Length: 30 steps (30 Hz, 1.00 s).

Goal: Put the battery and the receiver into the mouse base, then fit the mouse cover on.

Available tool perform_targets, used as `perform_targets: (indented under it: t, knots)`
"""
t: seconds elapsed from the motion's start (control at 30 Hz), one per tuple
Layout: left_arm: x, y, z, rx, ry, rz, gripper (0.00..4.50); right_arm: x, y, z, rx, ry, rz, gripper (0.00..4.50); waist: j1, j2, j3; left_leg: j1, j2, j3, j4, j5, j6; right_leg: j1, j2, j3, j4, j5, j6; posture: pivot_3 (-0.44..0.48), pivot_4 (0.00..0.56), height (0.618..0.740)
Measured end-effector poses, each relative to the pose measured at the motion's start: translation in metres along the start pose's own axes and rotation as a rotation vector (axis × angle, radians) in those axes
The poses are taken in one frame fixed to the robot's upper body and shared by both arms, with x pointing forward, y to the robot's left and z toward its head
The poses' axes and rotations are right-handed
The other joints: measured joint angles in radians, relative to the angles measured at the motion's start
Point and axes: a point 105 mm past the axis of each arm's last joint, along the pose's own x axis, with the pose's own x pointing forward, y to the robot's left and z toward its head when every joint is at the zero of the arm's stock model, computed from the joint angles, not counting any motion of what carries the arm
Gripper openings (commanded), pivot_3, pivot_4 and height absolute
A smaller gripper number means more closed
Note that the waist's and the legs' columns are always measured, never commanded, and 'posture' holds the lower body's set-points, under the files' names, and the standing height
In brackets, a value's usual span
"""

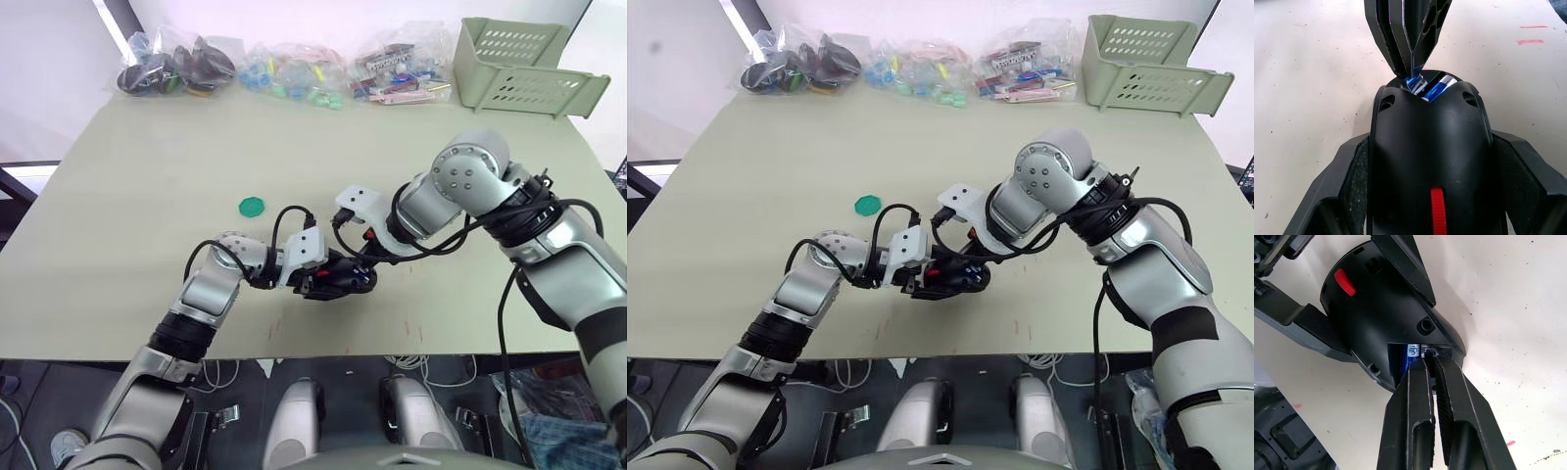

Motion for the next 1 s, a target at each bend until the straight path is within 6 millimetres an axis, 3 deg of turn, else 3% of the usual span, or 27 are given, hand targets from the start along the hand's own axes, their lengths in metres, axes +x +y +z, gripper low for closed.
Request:
perform_targets:
  t: [1.0]
  knots:
    - [-0.0001, 0.0008, -0.0003, -0.014, 0.004, 0.003, 3.24, 0.0046, -0.0032, -0.0052, 0.069, -0.053, -0.008, 0.0, -0.002, 0.0, 0.0, 0.0, 0.0, 0.0, 0.0, 0.0, 0.0, 0.0, 0.0, 0.0, 0.0, 0.0, 0.0, 0.0, 0.15, 0.74]
